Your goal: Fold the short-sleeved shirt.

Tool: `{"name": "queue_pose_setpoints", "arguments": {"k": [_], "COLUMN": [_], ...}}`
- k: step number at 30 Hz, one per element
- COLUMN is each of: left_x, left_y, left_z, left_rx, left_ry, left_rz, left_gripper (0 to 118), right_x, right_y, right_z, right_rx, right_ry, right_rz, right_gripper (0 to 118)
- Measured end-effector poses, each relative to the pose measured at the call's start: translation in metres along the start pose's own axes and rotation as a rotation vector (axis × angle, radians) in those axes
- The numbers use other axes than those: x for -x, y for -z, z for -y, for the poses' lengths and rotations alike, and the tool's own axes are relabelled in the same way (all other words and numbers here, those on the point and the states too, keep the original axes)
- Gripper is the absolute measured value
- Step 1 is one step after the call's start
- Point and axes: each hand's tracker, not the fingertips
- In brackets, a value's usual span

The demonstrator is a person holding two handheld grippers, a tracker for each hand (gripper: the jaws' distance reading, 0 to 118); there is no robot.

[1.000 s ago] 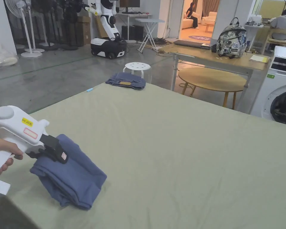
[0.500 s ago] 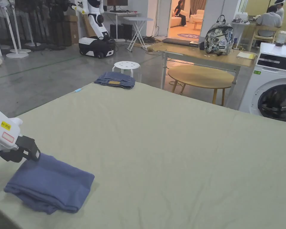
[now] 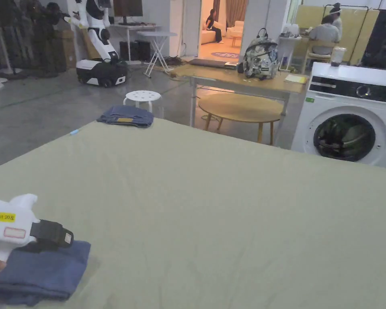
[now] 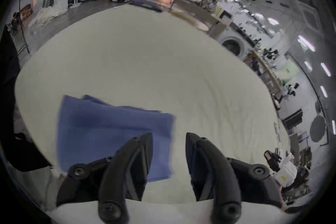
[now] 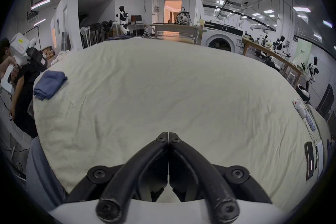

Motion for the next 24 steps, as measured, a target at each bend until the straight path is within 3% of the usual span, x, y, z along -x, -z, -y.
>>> {"name": "queue_pose_setpoints", "arguments": {"k": [4,8,13,18,24], "left_x": [-0.055,-0.134,-0.203,-0.275,-0.318], "left_y": [0.017,0.035,0.064,0.080,0.087], "left_z": [0.026,0.067,0.108,0.150,0.162], "left_rx": [-0.087,-0.170,-0.278,-0.459,-0.609], "left_ry": [0.061,0.184,0.258,0.453,0.485], "left_rz": [0.069,0.064,0.031,-0.072,-0.104], "left_gripper": [18,17,11,5,0], "right_x": [-0.013,-0.032,-0.058,-0.082,-0.100], "right_y": [-0.008,-0.016,-0.031,-0.045,-0.053], "right_z": [-0.005,-0.014,-0.029,-0.046,-0.060], "right_rx": [-0.039,-0.090,-0.162,-0.237,-0.339], "right_ry": [0.031,0.066,0.115,0.162,0.151], "right_rz": [0.026,0.065,0.127,0.175,0.229], "right_gripper": [0,0,0,0,0]}}
